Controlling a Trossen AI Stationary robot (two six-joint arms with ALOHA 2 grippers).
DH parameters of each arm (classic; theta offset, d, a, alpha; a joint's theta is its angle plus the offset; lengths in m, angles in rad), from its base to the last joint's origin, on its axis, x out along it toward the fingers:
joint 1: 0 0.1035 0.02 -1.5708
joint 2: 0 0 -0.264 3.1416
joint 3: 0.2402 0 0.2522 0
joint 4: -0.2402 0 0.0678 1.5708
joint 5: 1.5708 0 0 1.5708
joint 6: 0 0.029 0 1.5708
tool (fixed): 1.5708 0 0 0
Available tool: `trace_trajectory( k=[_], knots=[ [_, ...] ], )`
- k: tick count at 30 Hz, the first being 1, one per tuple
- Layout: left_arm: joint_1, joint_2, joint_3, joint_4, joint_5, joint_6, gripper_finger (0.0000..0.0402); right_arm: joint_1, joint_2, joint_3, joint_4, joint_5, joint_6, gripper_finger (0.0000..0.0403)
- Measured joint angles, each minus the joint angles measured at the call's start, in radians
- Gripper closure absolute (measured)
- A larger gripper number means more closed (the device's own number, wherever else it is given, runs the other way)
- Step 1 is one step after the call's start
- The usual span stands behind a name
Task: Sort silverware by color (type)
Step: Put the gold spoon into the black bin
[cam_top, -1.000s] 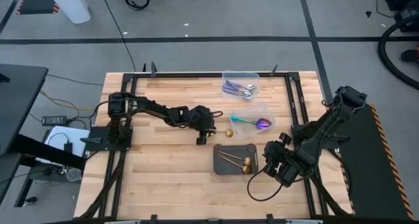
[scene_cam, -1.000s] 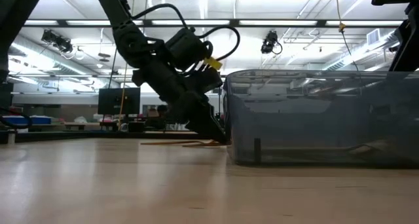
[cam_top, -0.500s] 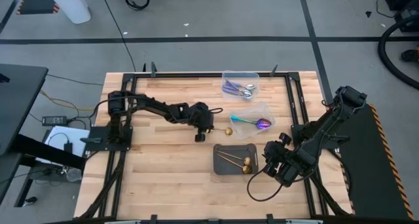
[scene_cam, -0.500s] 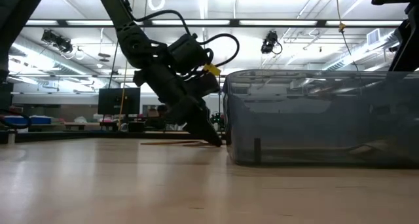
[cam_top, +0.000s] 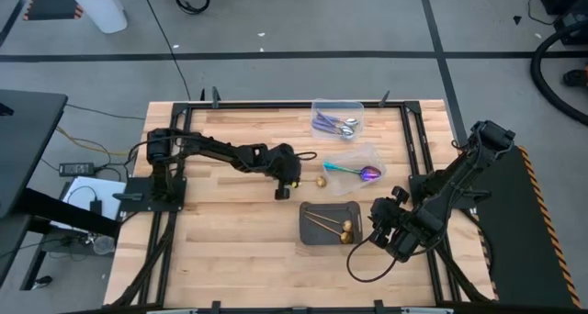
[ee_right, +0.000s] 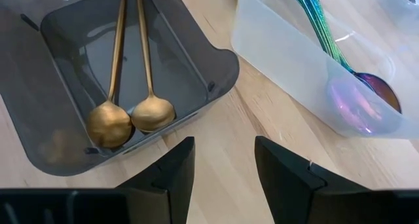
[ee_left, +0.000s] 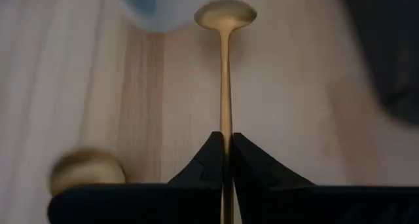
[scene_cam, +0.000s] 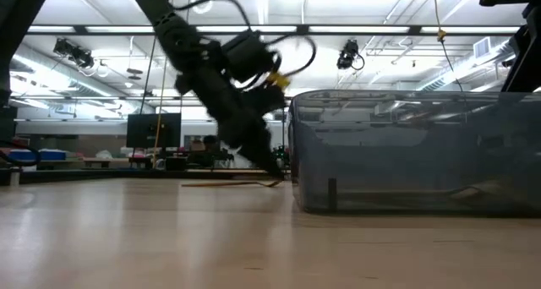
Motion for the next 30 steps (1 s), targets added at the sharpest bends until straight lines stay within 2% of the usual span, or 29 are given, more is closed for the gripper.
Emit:
trace_trajectory(
  k=[5,14,20,30],
  knots=[
    [-0.026,-0.017,0.104,-0.165,0.004,0.033,0.0379,0.0,0.0,0.0,-0.001,0.0,0.0,0.0234],
    [-0.087,-0.02,0.303,-0.347,0.007,0.076,0.0379,0.0,0.0,0.0,-0.012,-0.001,0.002,0.0234],
    [-0.129,-0.02,0.391,-0.355,0.005,0.067,0.0379,0.0,0.0,0.0,-0.014,-0.001,0.003,0.0234],
    [-0.206,-0.007,0.402,-0.311,0.044,0.006,0.0379,0.026,0.0,0.0,-0.059,-0.078,-0.004,0.0234]
  ],
)
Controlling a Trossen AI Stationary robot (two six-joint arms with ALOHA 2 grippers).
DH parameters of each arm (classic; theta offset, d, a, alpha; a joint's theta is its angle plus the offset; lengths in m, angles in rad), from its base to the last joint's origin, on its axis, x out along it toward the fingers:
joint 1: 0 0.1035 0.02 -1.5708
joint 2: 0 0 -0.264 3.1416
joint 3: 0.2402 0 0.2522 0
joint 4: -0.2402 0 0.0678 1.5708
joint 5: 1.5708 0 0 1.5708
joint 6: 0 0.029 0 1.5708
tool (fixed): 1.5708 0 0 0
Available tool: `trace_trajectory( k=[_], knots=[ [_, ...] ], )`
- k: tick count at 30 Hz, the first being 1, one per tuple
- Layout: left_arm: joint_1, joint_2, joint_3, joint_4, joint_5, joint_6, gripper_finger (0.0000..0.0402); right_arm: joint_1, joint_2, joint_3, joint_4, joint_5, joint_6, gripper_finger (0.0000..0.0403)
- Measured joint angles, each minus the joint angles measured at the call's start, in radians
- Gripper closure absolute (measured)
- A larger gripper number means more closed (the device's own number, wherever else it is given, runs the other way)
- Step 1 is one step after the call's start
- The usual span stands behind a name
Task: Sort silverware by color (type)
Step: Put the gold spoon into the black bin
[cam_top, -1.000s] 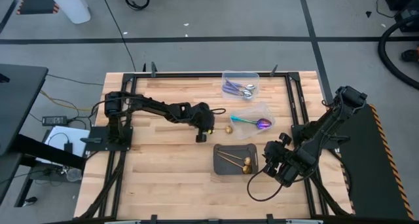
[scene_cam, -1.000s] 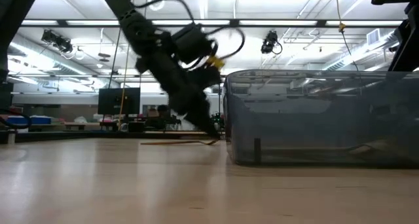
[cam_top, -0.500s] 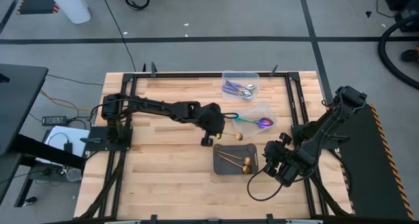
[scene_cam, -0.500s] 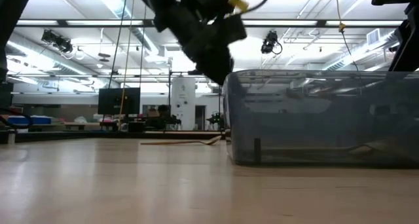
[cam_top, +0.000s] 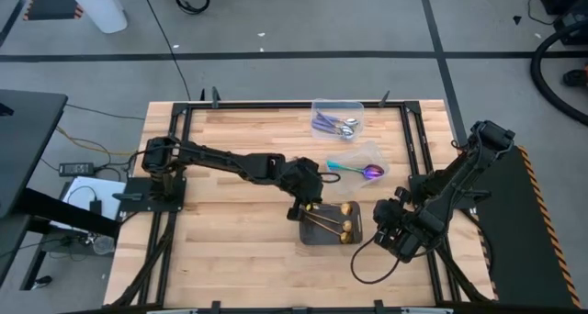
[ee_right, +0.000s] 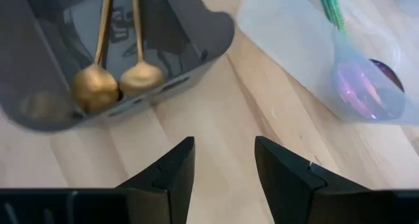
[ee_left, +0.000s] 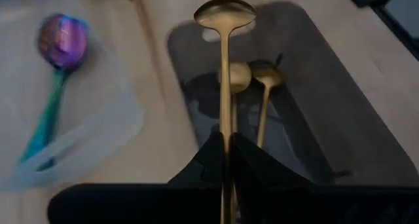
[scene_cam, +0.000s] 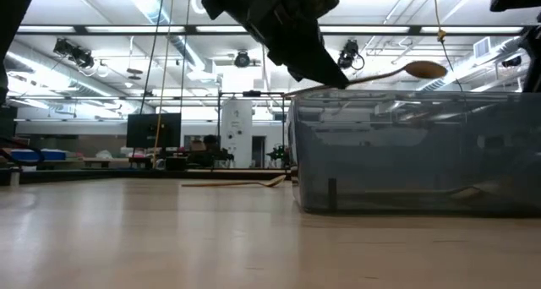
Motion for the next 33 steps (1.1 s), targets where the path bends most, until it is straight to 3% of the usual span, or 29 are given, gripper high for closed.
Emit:
trace_trajectory(
  k=[10,14,29,33],
  knots=[
    [-0.052,0.027,0.0,0.19,0.015,-0.121,0.0379,0.062,0.0,0.0,-0.022,0.026,0.044,0.0234],
    [-0.063,0.062,0.0,0.256,0.015,-0.091,0.0379,0.079,0.0,0.0,-0.045,0.031,0.061,0.0234],
    [-0.067,0.186,-0.002,0.234,0.017,-0.041,0.0376,0.113,0.0,0.0,-0.06,0.096,0.113,0.0234],
    [-0.068,0.185,-0.002,0.221,0.016,-0.07,0.0352,0.113,0.0,0.0,-0.06,0.102,0.113,0.0234]
  ],
)
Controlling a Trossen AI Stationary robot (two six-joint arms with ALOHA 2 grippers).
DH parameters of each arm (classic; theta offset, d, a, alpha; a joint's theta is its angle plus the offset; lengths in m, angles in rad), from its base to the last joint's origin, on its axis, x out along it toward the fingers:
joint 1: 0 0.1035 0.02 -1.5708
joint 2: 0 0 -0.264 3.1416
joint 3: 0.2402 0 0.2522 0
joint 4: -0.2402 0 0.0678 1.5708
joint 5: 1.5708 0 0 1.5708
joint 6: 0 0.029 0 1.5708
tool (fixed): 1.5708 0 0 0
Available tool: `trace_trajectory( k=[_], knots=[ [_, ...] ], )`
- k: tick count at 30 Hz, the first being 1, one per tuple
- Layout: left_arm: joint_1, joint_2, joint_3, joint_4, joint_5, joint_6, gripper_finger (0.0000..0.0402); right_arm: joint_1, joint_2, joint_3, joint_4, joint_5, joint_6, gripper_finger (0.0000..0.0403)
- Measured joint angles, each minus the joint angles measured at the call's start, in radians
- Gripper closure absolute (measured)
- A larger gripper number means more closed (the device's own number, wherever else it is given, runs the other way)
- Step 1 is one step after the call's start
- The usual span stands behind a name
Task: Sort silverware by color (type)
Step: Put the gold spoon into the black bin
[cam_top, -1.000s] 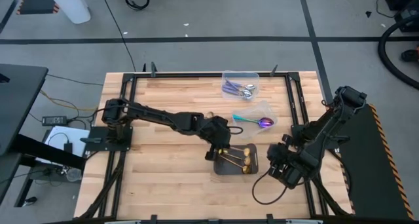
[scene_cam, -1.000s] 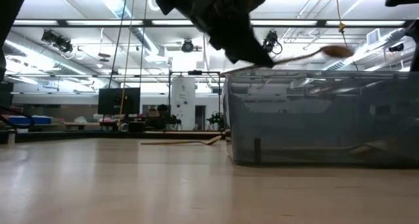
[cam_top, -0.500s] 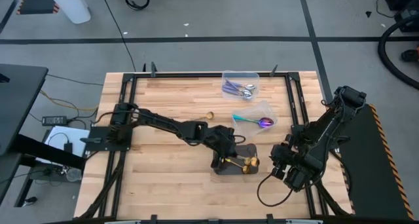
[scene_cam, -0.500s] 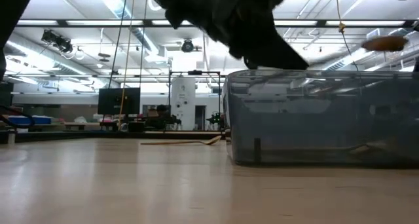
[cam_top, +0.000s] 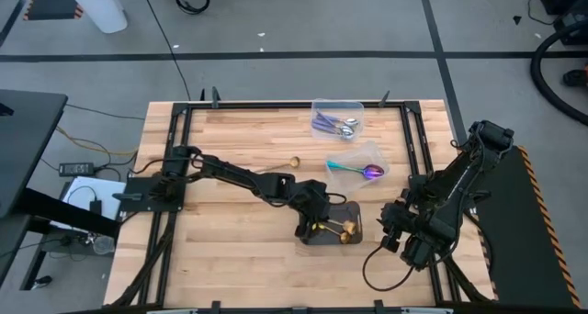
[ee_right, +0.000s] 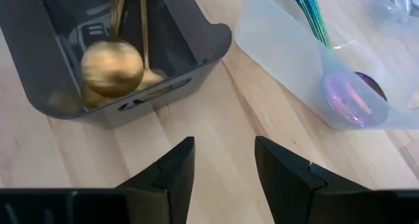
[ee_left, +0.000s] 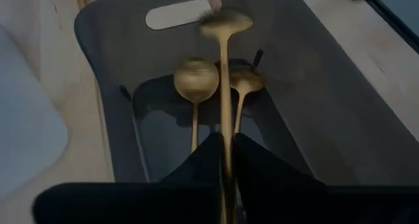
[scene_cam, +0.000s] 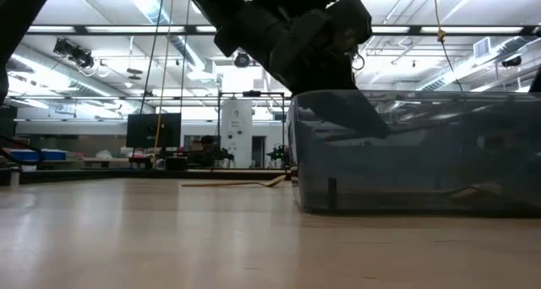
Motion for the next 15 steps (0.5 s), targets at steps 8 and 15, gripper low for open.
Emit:
trace_trajectory(
  k=[8,15],
  knots=[
    [-0.002,-0.009,0.0,-0.027,0.0,-0.004,0.0288,0.0,0.0,0.0,0.002,0.012,0.0,0.0234],
    [0.014,-0.077,0.0,-0.058,0.002,-0.001,0.028,0.0,0.0,0.0,0.005,0.025,0.0,0.0234]
  ],
)
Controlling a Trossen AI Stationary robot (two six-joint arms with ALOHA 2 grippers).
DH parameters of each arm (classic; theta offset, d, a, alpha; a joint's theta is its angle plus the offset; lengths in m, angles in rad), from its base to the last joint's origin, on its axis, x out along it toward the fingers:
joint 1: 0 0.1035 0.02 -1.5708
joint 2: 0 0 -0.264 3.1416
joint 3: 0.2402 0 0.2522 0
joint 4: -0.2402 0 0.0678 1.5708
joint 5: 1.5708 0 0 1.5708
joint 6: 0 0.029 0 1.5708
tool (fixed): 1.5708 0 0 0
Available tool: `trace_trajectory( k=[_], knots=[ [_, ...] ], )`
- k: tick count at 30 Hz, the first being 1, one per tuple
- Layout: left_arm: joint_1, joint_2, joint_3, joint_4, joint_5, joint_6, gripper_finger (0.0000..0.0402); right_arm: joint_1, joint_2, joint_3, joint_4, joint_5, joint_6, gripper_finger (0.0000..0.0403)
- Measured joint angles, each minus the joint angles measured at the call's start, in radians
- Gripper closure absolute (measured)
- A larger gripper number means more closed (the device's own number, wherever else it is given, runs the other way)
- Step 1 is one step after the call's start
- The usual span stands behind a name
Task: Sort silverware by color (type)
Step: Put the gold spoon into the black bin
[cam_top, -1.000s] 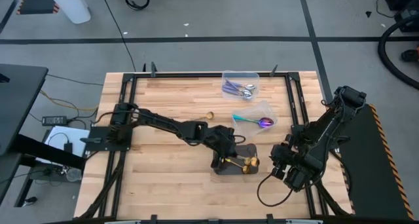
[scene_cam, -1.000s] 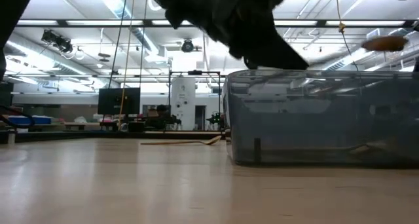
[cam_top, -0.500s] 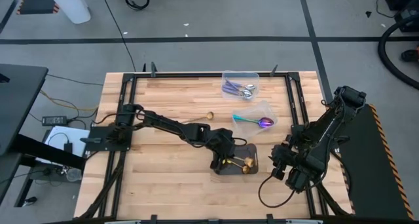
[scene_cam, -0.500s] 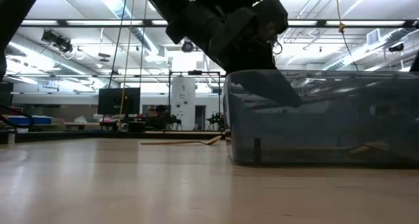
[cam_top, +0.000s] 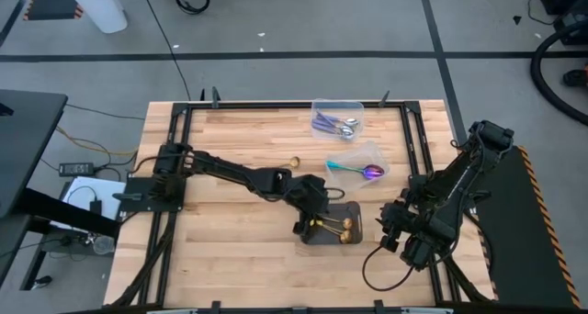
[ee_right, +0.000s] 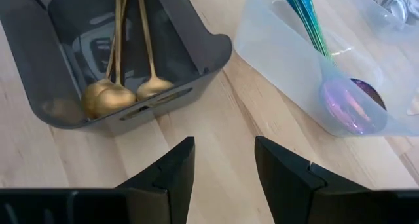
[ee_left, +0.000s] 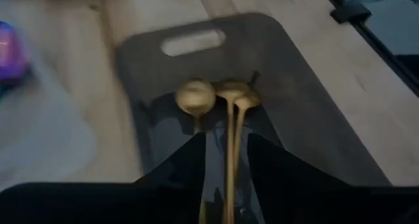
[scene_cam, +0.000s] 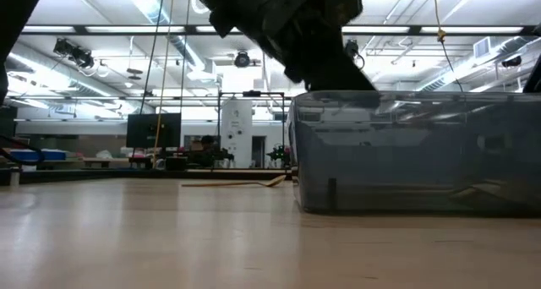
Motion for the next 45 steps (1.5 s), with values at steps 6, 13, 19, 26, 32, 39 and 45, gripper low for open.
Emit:
trace_trajectory(
  k=[6,13,19,26,32,39,45],
  knots=[
    [0.05,-0.047,0.0,-0.058,-0.001,-0.001,0.0279,-0.002,0.0,0.0,0.003,0.002,0.0,0.0234],
    [0.118,-0.069,0.0,-0.16,-0.042,0.059,0.0279,-0.006,0.0,0.0,0.008,0.002,0.0,0.0234],
    [0.18,-0.07,0.0,-0.215,-0.051,0.111,0.0279,-0.007,0.0,0.0,0.009,0.002,0.0,0.0234],
    [0.233,-0.07,-0.049,-0.193,-0.058,0.14,0.0279,-0.007,0.0,0.0,0.009,0.002,0.0,0.0234],
    [0.254,-0.071,-0.115,-0.159,-0.058,0.141,0.0279,-0.007,0.0,0.0,0.009,0.002,0.018,0.0234],
    [0.254,-0.097,-0.139,-0.158,-0.058,0.135,0.0279,-0.007,0.0,0.0,0.009,0.002,0.026,0.0234],
    [0.254,-0.184,-0.138,-0.177,-0.064,0.136,0.0279,-0.012,0.0,0.0,0.008,0.012,0.041,0.0234]
  ],
)
